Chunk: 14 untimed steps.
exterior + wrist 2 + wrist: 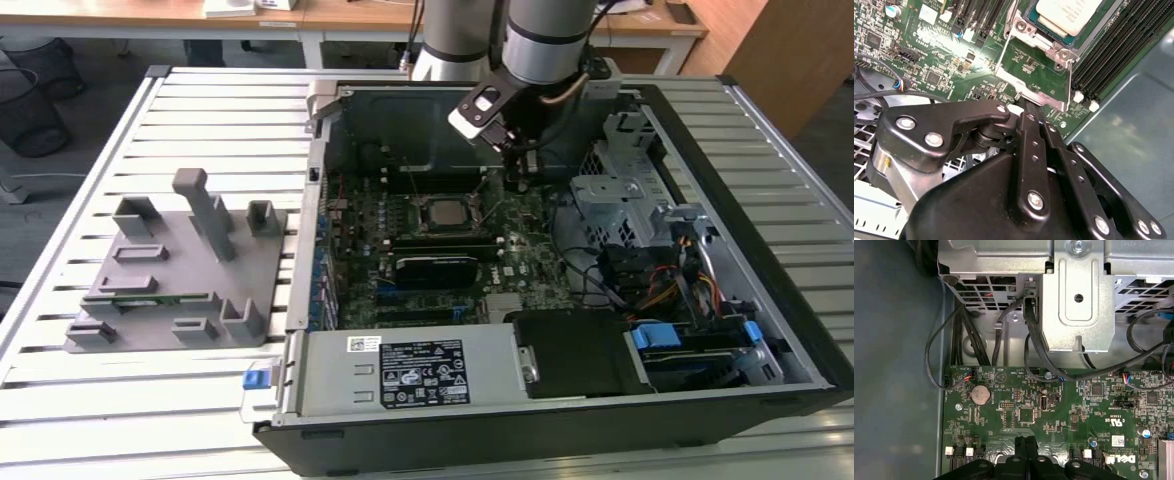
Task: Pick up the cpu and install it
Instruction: 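Close the cpu cover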
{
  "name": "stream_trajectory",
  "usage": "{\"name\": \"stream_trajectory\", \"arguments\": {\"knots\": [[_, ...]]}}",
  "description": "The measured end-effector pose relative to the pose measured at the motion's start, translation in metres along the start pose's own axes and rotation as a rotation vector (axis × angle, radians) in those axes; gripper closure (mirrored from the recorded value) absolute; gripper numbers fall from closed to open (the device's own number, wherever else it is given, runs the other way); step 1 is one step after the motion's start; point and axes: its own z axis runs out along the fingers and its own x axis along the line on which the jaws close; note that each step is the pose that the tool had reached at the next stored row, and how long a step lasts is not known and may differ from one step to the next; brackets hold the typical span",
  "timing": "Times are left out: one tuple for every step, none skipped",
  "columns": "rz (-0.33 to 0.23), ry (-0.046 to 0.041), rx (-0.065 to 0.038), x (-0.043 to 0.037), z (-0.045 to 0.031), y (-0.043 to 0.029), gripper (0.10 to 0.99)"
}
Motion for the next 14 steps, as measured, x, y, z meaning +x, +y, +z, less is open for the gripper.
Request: {"name": "stream_trajectory", "arguments": {"knots": [[0.0,0.0,0.0,0.0,0.0,-0.0003,0.98],[0.0,0.0001,0.0,0.0,0.0,-0.0005,0.98],[0.0,0.0,0.0,0.0,0.0,-0.0007,0.98],[0.0,0.0,0.0,0.0,0.0,-0.0008,0.98],[0.0,-0.0001,0.0,0.0,0.0001,-0.0009,0.98],[0.0,0.0,0.0,0.0,0.0012,-0.0028,0.98],[0.0,-0.0001,0.0,0.0,0.0024,-0.0051,0.98],[0.0,0.0,0.0,0.0,0.0024,-0.0051,0.98],[0.0,-0.0001,0.0,0.0,0.0024,-0.0052,0.98],[0.0,0.0,0.0,0.0,0.0024,-0.0052,0.98],[0.0,-0.0001,0.0,0.0,0.0024,-0.0052,0.98],[0.0,0.0,0.0,0.0,0.0025,-0.0052,0.98],[0.0,0.0,0.0,0.0,0.0025,-0.0052,0.98],[0.0,-0.0001,0.0,0.0,0.0025,-0.0053,0.98]]}}
